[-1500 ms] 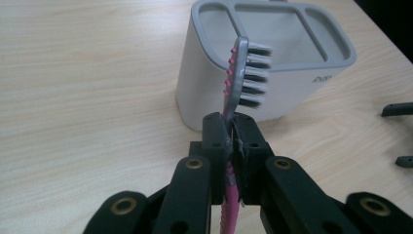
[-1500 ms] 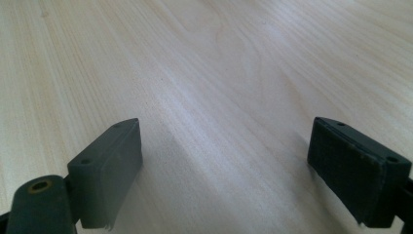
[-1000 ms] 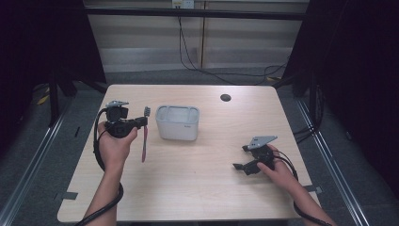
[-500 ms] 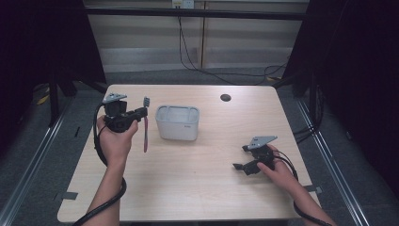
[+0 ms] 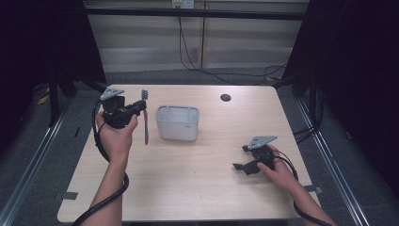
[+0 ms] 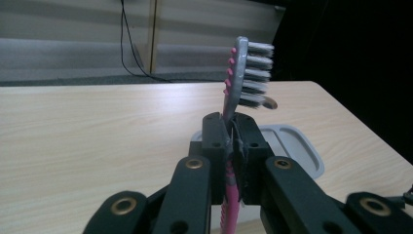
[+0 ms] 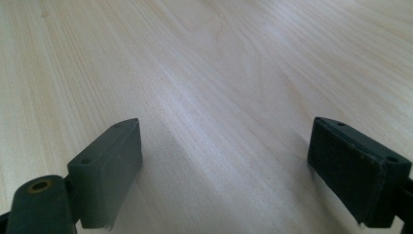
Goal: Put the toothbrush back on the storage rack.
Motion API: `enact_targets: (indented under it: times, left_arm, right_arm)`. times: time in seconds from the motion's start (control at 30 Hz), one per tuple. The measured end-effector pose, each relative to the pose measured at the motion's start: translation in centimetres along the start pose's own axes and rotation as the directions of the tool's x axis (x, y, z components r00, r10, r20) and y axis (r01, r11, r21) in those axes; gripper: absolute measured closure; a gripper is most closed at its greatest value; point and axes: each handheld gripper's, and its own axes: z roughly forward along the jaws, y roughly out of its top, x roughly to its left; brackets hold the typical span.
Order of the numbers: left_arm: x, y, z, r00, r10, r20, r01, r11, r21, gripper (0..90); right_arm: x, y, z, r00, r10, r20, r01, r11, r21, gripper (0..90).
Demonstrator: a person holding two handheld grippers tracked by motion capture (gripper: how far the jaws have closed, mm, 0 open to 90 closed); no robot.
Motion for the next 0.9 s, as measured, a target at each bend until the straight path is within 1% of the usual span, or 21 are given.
enact_targets:
  times: [0.1,0.2,0.23,0.3,0.33,0.53,0.63,0.77,0.9]
  left_arm:
    - [0.0,0.2,-0.1,1.0000,-0.005,-0.004,0.005,0.9998,-0.021,85.0]
    - [-0.1,0.4,-0.1,1.0000,-0.001,-0.009,0.001,0.9993,-0.037,84.9]
    - [-0.2,0.5,-0.1,1.0000,-0.006,-0.007,0.006,0.9989,-0.046,84.9]
    - [-0.2,0.7,-0.2,0.9999,0.000,-0.013,-0.001,0.9986,-0.052,84.9]
    - [-0.2,0.8,-0.1,0.9999,-0.005,-0.011,0.004,0.9981,-0.061,84.9]
    - [-0.2,1.3,0.0,0.9998,0.004,-0.019,-0.006,0.9977,-0.068,84.9]
    - [-0.2,1.6,0.0,0.9997,0.002,-0.023,-0.004,0.9963,-0.085,84.9]
    - [0.0,2.0,0.0,0.9998,-0.002,-0.021,0.000,0.9952,-0.098,84.9]
    - [0.1,2.3,0.0,0.9996,-0.002,-0.028,-0.001,0.9945,-0.105,84.9]
  right_arm:
    - [0.0,0.0,0.0,1.0000,0.000,0.000,0.000,1.000,-0.001,12.3]
    - [0.0,0.0,0.0,1.0000,0.000,0.001,0.000,1.000,-0.001,12.3]
    - [0.0,0.0,0.0,1.0000,0.001,0.000,-0.001,1.000,-0.001,12.3]
    - [0.0,0.0,0.0,1.0000,-0.001,0.000,0.001,1.000,0.000,12.3]
    - [0.0,0.0,0.0,1.0000,-0.001,-0.001,0.001,1.000,0.000,12.3]
    - [0.0,0.0,0.0,1.0000,0.000,-0.001,0.000,1.000,0.000,12.3]
    - [0.0,0.0,0.0,1.0000,0.001,0.000,-0.001,1.000,-0.001,12.2]
    - [0.0,0.0,0.0,1.0000,0.001,0.001,-0.001,1.000,-0.001,12.3]
    - [0.0,0.0,0.0,1.0000,0.000,0.000,0.000,1.000,-0.001,12.3]
